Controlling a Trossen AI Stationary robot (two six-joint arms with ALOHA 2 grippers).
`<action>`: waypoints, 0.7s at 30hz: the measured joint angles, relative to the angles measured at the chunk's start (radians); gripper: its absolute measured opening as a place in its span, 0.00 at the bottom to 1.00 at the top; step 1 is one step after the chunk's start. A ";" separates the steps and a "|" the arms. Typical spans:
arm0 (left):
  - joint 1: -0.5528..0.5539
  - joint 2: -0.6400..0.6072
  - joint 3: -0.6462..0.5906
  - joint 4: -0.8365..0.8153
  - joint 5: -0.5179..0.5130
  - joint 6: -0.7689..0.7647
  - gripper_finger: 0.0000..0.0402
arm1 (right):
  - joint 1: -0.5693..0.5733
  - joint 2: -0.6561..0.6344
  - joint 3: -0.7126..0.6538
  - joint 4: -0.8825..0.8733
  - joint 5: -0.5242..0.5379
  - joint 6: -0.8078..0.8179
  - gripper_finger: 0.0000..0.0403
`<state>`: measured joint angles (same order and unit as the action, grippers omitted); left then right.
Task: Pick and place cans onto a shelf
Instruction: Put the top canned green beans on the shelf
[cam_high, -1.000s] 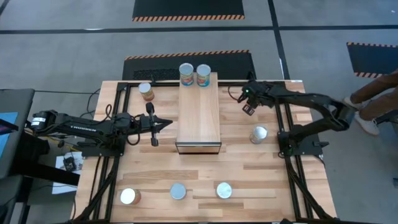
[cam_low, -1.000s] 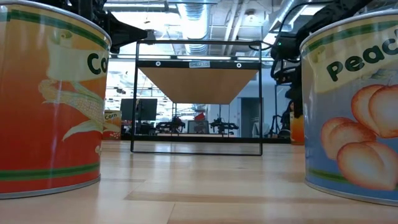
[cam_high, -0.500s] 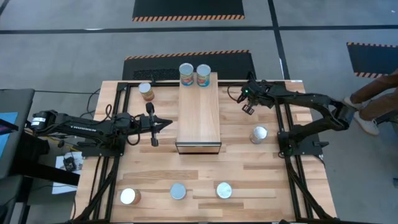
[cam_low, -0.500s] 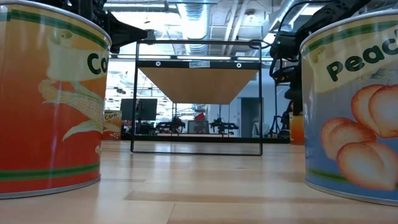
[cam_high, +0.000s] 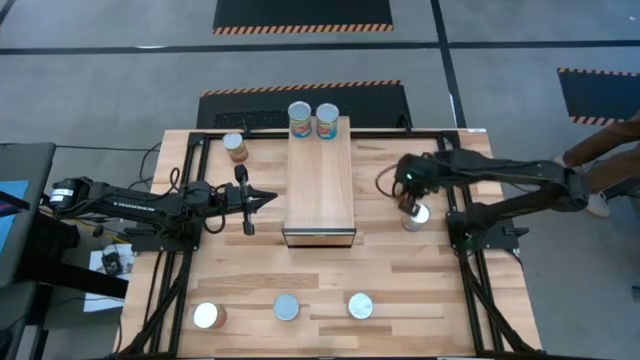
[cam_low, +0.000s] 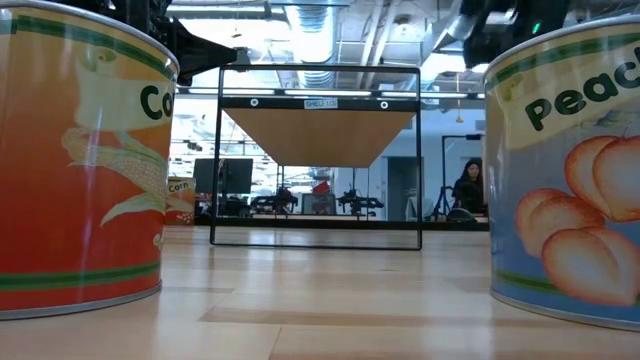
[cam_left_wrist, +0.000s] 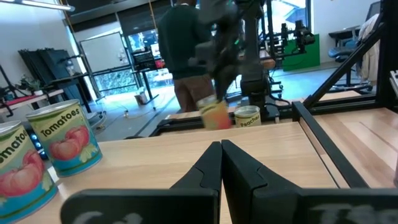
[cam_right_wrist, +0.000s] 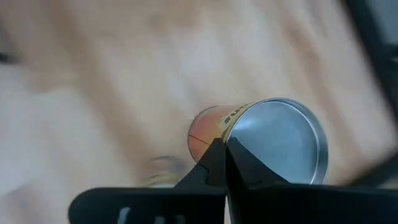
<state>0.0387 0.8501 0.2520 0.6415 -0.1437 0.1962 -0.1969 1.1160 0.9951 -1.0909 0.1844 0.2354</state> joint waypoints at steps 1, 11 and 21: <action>0.000 0.000 0.000 0.000 0.000 -0.001 0.00 | 0.036 -0.014 0.015 -0.007 -0.020 0.022 0.02; 0.000 0.000 0.000 0.000 0.000 -0.009 0.00 | 0.345 -0.076 0.243 -0.006 0.111 0.130 0.02; 0.000 0.000 0.000 0.003 0.000 -0.009 0.00 | 0.356 0.094 0.480 0.188 0.184 -0.049 0.01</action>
<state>0.0388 0.8497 0.2520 0.6449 -0.1436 0.1867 0.1588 1.2102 1.4754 -0.9032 0.3687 0.1867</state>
